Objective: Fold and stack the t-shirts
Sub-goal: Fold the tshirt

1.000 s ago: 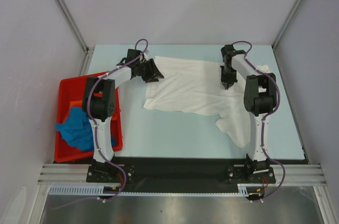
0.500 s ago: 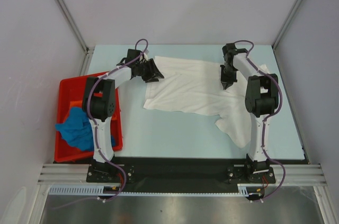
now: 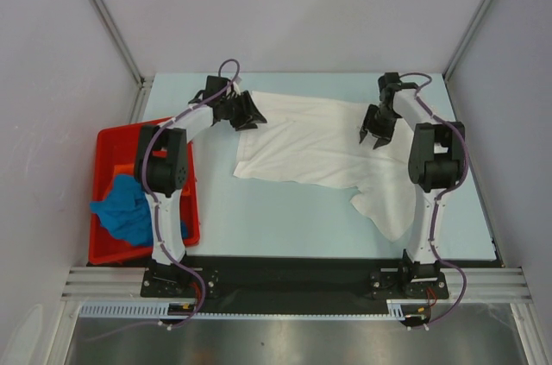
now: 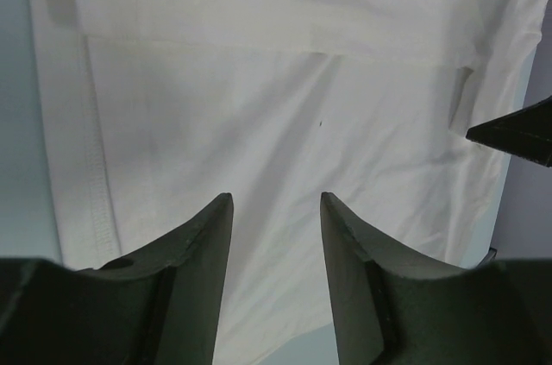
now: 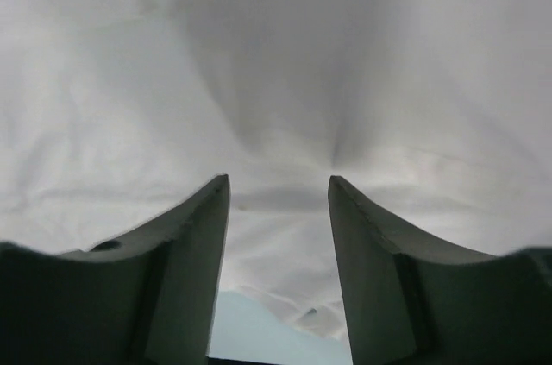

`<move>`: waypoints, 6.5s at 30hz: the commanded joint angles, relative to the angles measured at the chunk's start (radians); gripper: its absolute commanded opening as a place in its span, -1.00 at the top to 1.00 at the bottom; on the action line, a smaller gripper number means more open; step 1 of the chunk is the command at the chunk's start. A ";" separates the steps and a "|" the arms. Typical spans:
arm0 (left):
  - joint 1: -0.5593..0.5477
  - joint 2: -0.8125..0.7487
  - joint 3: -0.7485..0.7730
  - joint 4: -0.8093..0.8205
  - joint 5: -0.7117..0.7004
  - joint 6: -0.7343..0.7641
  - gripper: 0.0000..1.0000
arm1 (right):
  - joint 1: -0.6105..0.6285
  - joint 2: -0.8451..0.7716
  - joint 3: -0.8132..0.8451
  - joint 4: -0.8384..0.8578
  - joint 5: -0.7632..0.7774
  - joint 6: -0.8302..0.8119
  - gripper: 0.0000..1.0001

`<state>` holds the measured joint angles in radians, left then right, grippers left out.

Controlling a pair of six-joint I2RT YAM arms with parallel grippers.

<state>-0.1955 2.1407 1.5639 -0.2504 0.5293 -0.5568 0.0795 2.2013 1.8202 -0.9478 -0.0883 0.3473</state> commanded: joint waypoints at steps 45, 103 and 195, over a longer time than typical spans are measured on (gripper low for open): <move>0.042 0.444 0.553 0.115 -0.198 -0.083 -0.14 | -0.460 0.284 0.364 0.386 -0.040 -0.231 -0.54; 0.140 0.308 0.599 -0.095 -0.419 -0.023 -0.39 | -0.457 0.325 0.707 0.261 0.016 0.139 -0.41; 0.008 -0.378 -0.499 -0.144 -0.339 -0.037 0.99 | -0.481 -0.661 -1.042 0.382 -0.039 0.128 0.31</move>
<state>-0.1902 1.8103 1.0752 -0.3836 0.1719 -0.5766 -0.4000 1.4925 0.7776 -0.6193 -0.1333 0.4923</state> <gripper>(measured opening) 0.007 0.350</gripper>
